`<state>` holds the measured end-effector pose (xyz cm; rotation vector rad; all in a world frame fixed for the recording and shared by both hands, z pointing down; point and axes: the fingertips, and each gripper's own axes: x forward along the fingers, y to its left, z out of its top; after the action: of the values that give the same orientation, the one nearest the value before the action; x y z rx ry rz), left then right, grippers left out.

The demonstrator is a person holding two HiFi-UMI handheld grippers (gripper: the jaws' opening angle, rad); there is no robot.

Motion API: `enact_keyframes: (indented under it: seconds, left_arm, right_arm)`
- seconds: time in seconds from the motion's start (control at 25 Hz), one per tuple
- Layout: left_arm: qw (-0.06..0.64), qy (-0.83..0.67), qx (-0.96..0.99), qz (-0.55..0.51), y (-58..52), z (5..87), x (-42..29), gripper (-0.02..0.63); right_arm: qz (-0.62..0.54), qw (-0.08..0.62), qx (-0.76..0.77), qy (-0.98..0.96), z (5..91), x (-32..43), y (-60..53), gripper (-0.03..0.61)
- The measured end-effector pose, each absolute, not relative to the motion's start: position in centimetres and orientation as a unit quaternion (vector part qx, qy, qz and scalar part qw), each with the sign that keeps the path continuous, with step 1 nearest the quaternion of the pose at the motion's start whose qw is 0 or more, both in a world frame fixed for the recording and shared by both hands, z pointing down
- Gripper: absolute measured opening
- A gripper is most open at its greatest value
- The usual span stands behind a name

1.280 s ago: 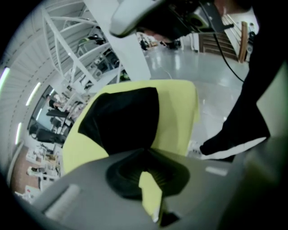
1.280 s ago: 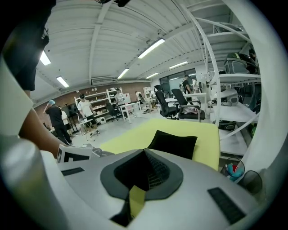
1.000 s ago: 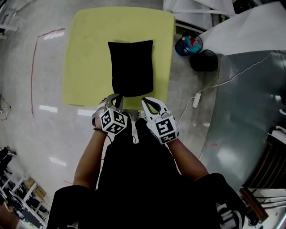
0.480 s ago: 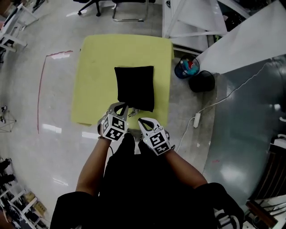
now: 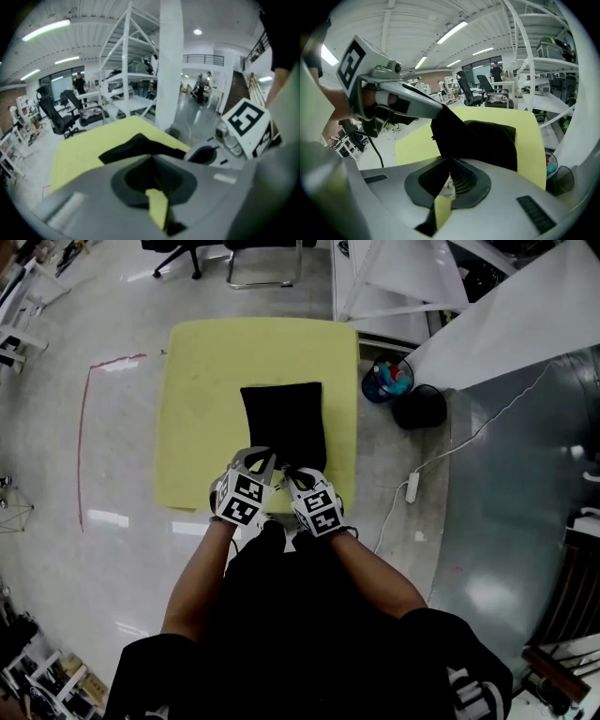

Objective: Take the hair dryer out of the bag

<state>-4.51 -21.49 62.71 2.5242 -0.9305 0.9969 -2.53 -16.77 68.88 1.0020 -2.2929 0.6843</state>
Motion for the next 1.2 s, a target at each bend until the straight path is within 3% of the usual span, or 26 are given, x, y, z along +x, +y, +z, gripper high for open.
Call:
enact_keyframes:
  seconds: [0.28,0.44,0.88,1.2]
  left_arm:
    - [0.146,-0.310,0.882,0.323,-22.2,62.6,-4.8,0.014]
    - [0.176,-0.315,0.883,0.299,-23.1,62.9,-5.4,0.014]
    - [0.244,-0.319,0.879,0.259,-25.0,64.3,-8.3,0.014]
    - [0.249,-0.307,0.882,0.258,-24.3,65.1,-9.1,0.014]
  right_arm:
    - [0.275,0.278,0.442,-0.807,70.7,-2.0,-19.8,0.013]
    - [0.314,0.287,0.466,-0.776,72.7,-2.0,-21.0,0.187]
    - [0.351,0.342,0.487,-0.723,76.8,-2.9,-24.0,0.229]
    - [0.345,0.378,0.488,-0.708,78.1,-3.1,-24.9,0.236]
